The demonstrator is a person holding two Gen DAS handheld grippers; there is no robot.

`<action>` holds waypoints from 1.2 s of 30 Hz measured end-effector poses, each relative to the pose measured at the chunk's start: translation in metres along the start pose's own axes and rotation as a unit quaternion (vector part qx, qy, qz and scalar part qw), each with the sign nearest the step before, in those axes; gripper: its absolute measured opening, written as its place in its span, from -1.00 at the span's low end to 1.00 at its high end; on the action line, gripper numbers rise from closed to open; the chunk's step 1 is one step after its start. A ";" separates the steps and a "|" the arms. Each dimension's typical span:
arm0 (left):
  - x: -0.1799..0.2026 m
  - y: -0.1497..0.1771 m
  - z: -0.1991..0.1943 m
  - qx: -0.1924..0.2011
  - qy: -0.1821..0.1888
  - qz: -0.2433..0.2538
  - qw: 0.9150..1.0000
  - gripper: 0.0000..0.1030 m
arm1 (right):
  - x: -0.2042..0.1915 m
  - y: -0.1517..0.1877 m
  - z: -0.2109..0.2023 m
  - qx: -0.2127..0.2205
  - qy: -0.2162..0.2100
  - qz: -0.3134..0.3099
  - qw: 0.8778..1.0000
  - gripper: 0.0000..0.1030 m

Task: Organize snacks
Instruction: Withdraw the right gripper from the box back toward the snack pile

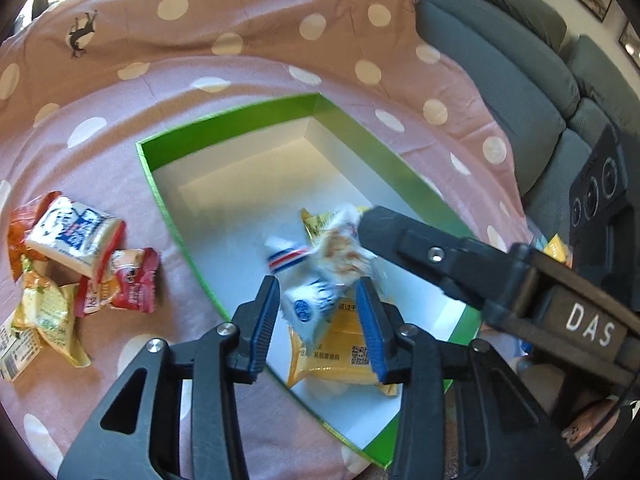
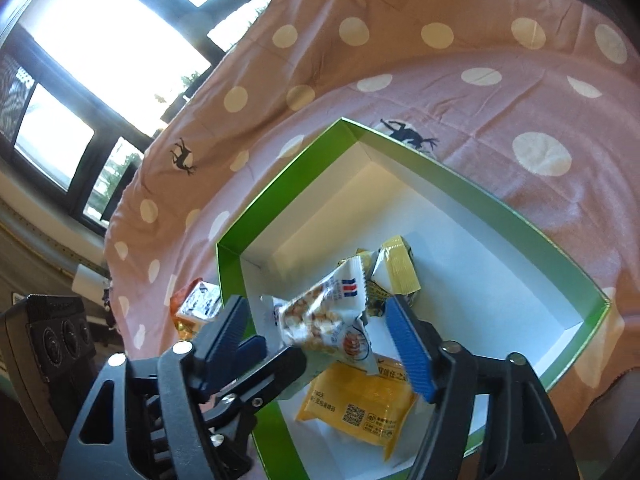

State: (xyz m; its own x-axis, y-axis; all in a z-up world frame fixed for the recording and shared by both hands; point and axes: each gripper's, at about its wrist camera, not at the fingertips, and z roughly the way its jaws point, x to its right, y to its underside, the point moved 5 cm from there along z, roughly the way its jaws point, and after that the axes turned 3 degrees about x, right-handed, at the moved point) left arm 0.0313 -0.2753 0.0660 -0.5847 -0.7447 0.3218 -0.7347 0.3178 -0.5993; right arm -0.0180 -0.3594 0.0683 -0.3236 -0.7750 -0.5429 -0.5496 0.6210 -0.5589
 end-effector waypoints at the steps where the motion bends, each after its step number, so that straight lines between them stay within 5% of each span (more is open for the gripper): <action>1: -0.002 0.000 -0.005 0.005 0.001 -0.004 1.000 -0.17 | -0.002 0.000 -0.003 0.004 0.006 -0.004 1.000 0.53; 10: -0.045 0.009 -0.066 0.060 -0.034 -0.043 0.997 0.36 | -0.028 0.003 -0.016 0.025 0.046 -0.054 0.997 0.68; 16: -0.100 0.035 -0.107 0.092 -0.108 -0.084 0.986 0.62 | -0.063 0.018 -0.013 0.021 0.046 -0.097 0.994 0.71; 29: -0.226 0.125 -0.169 0.096 -0.199 -0.238 0.946 0.62 | -0.157 0.085 0.042 -0.079 0.007 -0.221 0.972 0.72; 36: -0.239 0.150 -0.177 0.088 -0.200 -0.263 0.940 0.62 | -0.193 0.081 0.094 -0.139 0.016 -0.246 0.959 0.72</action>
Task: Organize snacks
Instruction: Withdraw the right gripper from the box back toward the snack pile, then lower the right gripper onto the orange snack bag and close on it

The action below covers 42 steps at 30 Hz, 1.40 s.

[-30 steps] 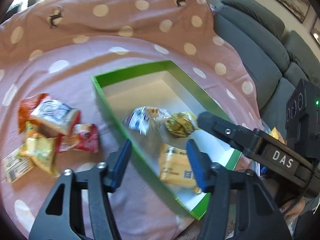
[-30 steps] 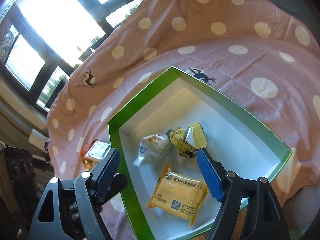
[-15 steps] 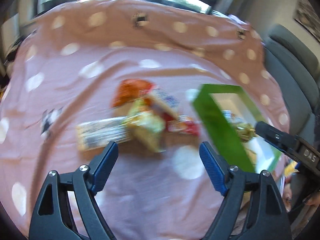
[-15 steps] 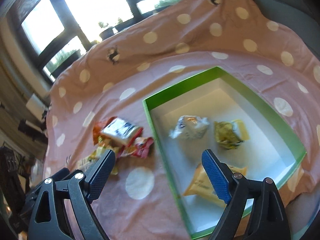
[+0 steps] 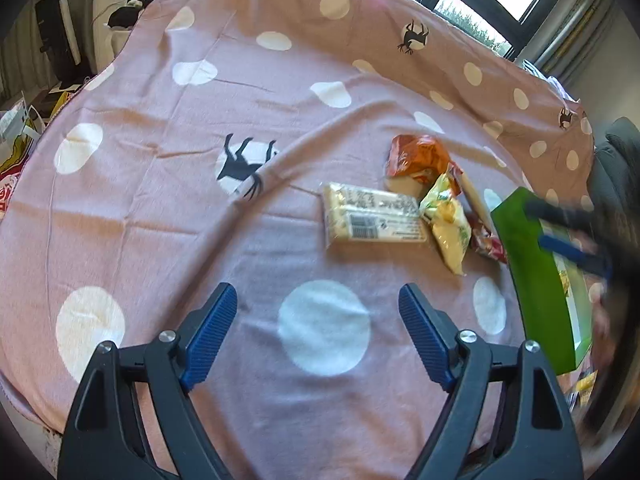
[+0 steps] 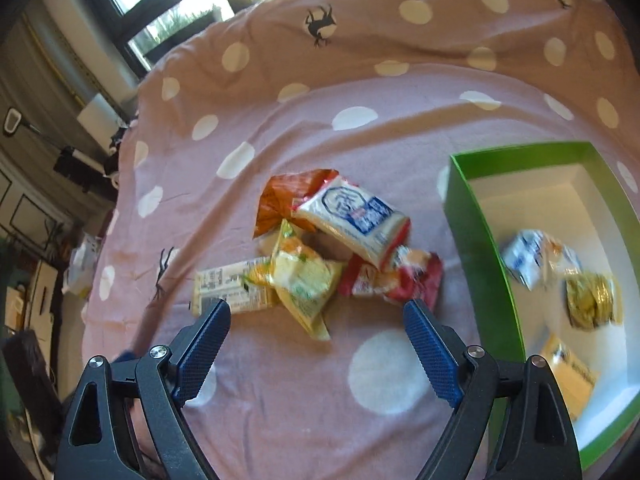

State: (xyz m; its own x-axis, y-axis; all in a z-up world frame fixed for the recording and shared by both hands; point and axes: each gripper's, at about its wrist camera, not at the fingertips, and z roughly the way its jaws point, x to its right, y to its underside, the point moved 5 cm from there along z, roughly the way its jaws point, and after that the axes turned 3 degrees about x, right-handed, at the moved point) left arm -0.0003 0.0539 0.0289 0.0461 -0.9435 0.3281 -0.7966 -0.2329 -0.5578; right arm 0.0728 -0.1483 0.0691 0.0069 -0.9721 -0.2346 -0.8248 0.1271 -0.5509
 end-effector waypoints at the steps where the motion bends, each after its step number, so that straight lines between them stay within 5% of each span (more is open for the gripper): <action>1: -0.001 0.002 0.000 -0.002 -0.001 0.001 1.000 0.62 | -0.003 -0.011 0.009 -0.012 0.004 0.004 1.000 0.72; 8: -0.001 0.002 0.004 -0.007 0.009 0.006 1.000 0.62 | -0.047 -0.064 0.064 -0.060 0.018 -0.037 0.997 0.72; 11: 0.000 0.001 0.004 -0.008 0.015 0.006 1.000 0.62 | -0.051 -0.077 0.101 -0.078 0.080 -0.039 0.993 0.72; 15: -0.001 0.001 0.004 -0.012 0.018 0.011 1.000 0.62 | -0.048 -0.076 0.138 -0.117 0.110 -0.038 0.986 0.71; 19: -0.003 0.002 0.004 -0.015 0.019 0.007 1.000 0.62 | -0.047 -0.073 0.153 -0.118 0.126 -0.048 0.984 0.37; 25: -0.005 0.002 -0.001 -0.009 0.018 0.002 1.000 0.62 | -0.053 -0.072 0.130 -0.088 0.098 -0.064 0.989 0.12; 35: -0.002 0.003 -0.012 0.001 0.011 0.002 1.000 0.62 | -0.089 -0.040 -0.016 0.019 -0.015 -0.121 0.992 0.12; 42: 0.000 0.011 -0.014 -0.002 -0.008 0.010 1.000 0.62 | -0.076 0.034 -0.012 -0.026 -0.046 -0.115 0.992 0.13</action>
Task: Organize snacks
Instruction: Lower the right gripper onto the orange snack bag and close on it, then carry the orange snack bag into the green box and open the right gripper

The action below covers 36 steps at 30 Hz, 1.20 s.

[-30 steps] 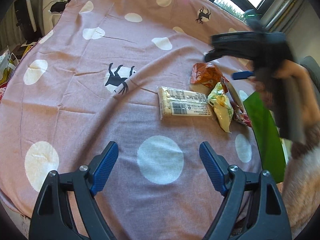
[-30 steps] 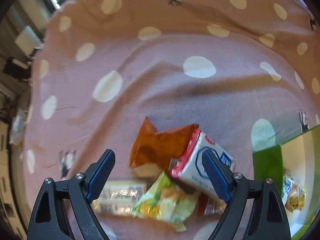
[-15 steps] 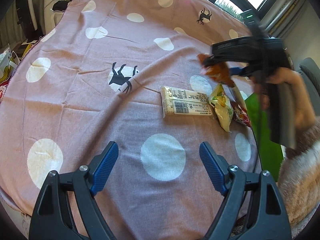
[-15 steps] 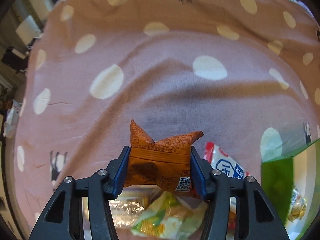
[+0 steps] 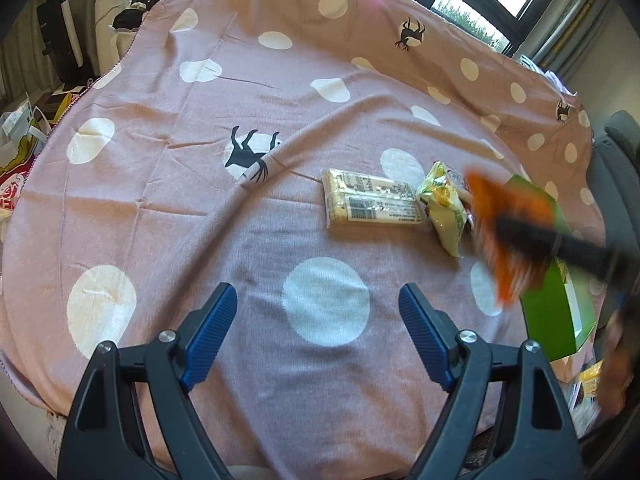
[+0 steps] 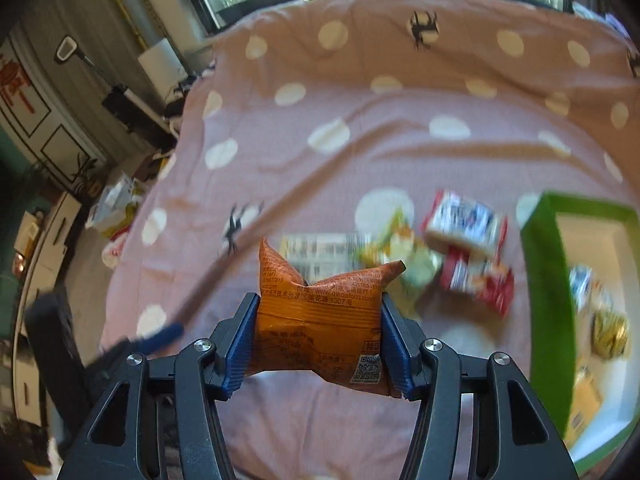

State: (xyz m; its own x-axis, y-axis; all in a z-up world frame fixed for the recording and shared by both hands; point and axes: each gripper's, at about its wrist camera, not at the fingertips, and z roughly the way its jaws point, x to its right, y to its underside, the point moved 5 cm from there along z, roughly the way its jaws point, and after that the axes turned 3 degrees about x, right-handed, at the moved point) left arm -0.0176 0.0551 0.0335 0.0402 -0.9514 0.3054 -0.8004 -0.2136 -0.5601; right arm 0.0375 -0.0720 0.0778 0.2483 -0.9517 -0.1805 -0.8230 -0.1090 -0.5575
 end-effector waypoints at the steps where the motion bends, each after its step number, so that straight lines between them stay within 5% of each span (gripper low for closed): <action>1: 0.000 0.001 0.000 -0.001 -0.003 0.000 1.000 0.62 | 0.003 0.009 0.007 -0.008 0.006 0.006 1.000 0.14; 8: 0.000 0.012 0.001 -0.011 -0.006 -0.002 1.000 0.62 | 0.017 0.056 0.035 -0.067 0.015 0.050 0.996 0.27; 13: 0.014 0.016 -0.001 -0.013 0.017 0.006 1.000 0.62 | 0.025 0.050 0.006 -0.020 0.020 0.068 0.997 0.67; 17: 0.036 0.019 0.004 -0.027 0.063 0.008 0.998 0.62 | 0.036 0.046 -0.014 0.017 -0.005 0.097 0.995 0.68; 23: 0.074 0.027 0.028 -0.056 0.107 0.022 0.992 0.61 | 0.046 0.046 -0.005 0.013 -0.060 0.126 0.990 0.68; 26: 0.086 0.030 0.039 -0.069 0.118 0.025 0.990 0.58 | 0.042 0.050 0.011 -0.009 -0.087 0.126 0.988 0.65; 31: 0.094 0.030 0.052 -0.078 0.114 0.037 0.990 0.33 | 0.037 0.054 0.038 -0.041 -0.098 0.119 0.987 0.14; 36: 0.095 0.029 0.052 -0.071 0.118 0.048 0.989 0.19 | 0.038 0.056 0.047 -0.044 -0.112 0.123 0.985 0.14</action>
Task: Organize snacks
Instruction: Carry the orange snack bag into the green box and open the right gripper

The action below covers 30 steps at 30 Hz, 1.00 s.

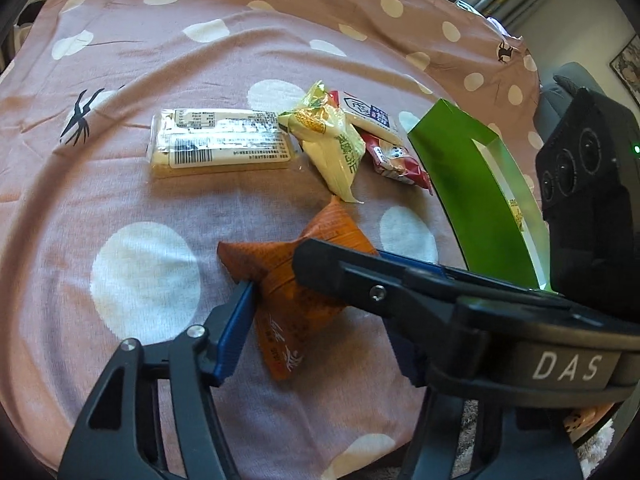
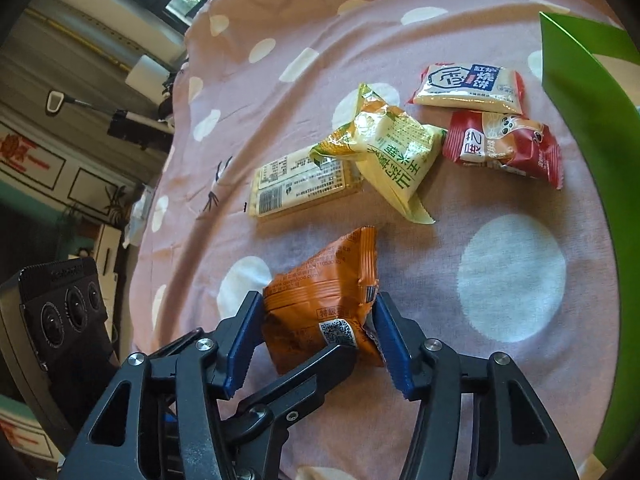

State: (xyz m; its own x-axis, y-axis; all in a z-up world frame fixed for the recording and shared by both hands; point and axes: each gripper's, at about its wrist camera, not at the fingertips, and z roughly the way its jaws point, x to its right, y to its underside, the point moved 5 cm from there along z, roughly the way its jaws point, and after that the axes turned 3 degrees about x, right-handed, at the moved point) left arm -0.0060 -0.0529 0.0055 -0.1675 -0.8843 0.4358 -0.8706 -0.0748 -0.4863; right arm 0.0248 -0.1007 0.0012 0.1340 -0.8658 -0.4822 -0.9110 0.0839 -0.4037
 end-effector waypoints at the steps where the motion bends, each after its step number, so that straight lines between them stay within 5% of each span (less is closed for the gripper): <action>1: 0.000 0.000 -0.001 0.001 0.000 0.002 1.000 0.16 | 0.000 0.000 0.000 0.000 -0.004 0.002 1.000 0.14; 8: 0.011 -0.003 -0.009 0.021 -0.010 0.026 0.999 0.04 | 0.001 0.004 -0.008 0.011 -0.018 0.006 1.000 0.13; 16: 0.049 -0.021 -0.048 0.077 -0.020 0.085 0.993 0.04 | -0.014 -0.003 -0.058 0.079 -0.040 -0.013 0.996 0.13; 30: 0.146 -0.045 -0.063 0.120 0.038 0.186 0.974 0.04 | 0.003 -0.019 -0.165 0.208 -0.011 -0.003 0.978 0.13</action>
State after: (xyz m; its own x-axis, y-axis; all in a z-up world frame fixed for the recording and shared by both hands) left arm -0.0203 -0.1492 0.1389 -0.4922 -0.8350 0.2459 -0.6114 0.1306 -0.7805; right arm -0.0222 -0.1861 0.1355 0.1513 -0.8559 -0.4945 -0.6734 0.2769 -0.6854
